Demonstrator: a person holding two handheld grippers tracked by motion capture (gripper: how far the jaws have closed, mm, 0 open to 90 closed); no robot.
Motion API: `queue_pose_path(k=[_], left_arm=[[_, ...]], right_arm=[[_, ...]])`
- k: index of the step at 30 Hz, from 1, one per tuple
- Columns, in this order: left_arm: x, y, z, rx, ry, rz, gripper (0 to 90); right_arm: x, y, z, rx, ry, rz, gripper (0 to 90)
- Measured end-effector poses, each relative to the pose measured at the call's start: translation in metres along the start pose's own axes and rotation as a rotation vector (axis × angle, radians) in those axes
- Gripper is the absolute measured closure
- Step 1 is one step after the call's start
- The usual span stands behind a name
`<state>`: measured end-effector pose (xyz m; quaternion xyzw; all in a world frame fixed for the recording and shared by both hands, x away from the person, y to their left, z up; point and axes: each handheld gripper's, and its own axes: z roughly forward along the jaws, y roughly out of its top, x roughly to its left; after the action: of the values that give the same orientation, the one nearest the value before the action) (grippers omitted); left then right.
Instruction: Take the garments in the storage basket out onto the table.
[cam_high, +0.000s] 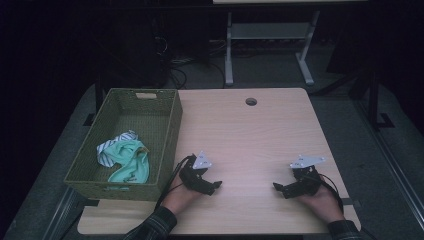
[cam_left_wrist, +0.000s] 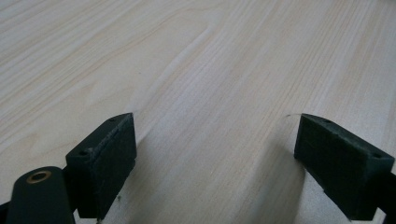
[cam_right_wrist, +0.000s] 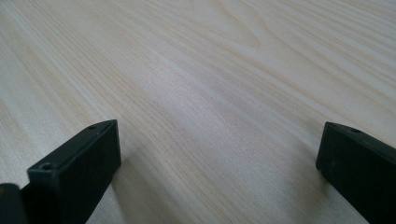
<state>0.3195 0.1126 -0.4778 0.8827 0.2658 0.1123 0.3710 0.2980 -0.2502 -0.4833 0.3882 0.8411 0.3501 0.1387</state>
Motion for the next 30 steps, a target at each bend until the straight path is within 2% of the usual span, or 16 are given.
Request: queue_pose_path(k=[14,21,30], left_arm=[[0.000,0.007,0.002,0.041,0.000,-0.005,12.5],[0.001,0.009,-0.002,0.069,-0.030,-0.013,13.0],[0.001,0.014,-0.005,0.065,-0.016,-0.016,13.0]], right_arm=[[-0.001,0.000,0.001,-0.005,0.004,-0.011,0.0],[-0.001,0.001,0.001,-0.004,0.005,-0.014,0.0],[-0.001,0.001,0.001,-0.004,0.005,-0.014,0.0]])
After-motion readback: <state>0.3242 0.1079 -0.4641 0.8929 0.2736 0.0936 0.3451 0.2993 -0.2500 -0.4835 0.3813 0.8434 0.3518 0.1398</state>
